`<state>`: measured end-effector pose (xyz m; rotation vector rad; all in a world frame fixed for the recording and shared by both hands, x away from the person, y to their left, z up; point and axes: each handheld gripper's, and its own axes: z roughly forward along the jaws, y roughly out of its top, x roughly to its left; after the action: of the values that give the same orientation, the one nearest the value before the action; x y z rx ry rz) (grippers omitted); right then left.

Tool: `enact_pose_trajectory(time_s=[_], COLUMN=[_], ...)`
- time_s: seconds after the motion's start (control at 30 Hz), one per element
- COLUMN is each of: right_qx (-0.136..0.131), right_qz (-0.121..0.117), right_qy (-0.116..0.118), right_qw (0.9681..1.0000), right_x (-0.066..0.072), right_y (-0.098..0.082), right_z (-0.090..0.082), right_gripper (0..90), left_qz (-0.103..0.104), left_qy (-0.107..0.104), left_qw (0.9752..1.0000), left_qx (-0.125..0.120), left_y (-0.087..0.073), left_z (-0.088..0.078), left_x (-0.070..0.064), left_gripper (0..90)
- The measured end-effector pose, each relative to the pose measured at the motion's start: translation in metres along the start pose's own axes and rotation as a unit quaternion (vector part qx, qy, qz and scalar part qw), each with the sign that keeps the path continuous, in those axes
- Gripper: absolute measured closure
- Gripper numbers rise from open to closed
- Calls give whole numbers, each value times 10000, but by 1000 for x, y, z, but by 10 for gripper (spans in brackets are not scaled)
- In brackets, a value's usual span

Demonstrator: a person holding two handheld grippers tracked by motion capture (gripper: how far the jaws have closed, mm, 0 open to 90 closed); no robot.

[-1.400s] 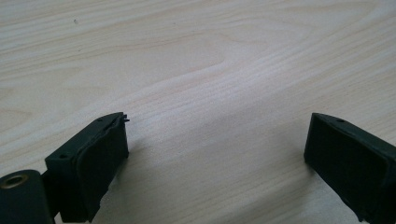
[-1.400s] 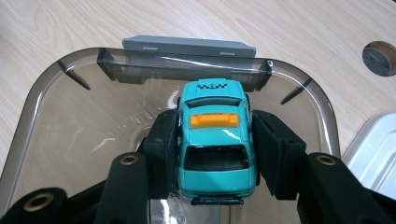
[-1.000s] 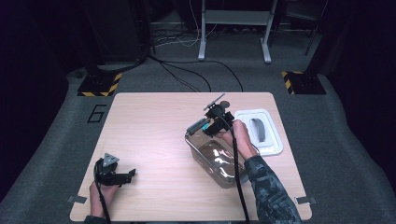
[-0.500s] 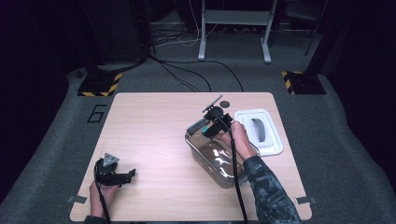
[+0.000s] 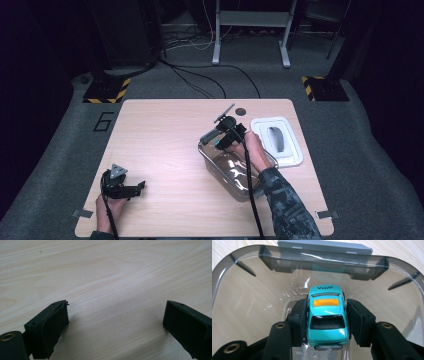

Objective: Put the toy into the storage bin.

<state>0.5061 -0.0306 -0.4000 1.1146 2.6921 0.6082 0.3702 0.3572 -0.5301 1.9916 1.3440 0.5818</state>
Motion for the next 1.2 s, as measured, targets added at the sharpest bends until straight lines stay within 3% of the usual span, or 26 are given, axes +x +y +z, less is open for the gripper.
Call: enact_pose_trajectory(time_s=[0.2,0.37,0.67,0.9,1.07,1.2], right_qx=[45,-15,-456,-1025,-1306,-1523], right_qz=[-15,-55,83,126,157,311], right_qy=[11,-19,-104,-163,-223,-326], right_qw=[10000,10000,9989,9945,9911,9873], right_x=[1,2,-2,-12,-20,-30], right_y=[0,0,-11,-29,-41,-51], right_z=[1,-2,-26,-55,-75,-91], right_gripper=[515,423,313,162,117,77], left_qz=[4,5,25,-11,-13,-16], left_qy=[1,-4,-18,-15,-16,-15], left_qw=[10000,10000,10000,10000,10000,10000], left_qx=[0,-1,24,-3,-5,-8], left_y=[0,0,0,0,0,0], left_z=[0,0,0,0,0,0], left_x=[0,0,0,0,0,0], left_gripper=[59,60,61,61,61,61])
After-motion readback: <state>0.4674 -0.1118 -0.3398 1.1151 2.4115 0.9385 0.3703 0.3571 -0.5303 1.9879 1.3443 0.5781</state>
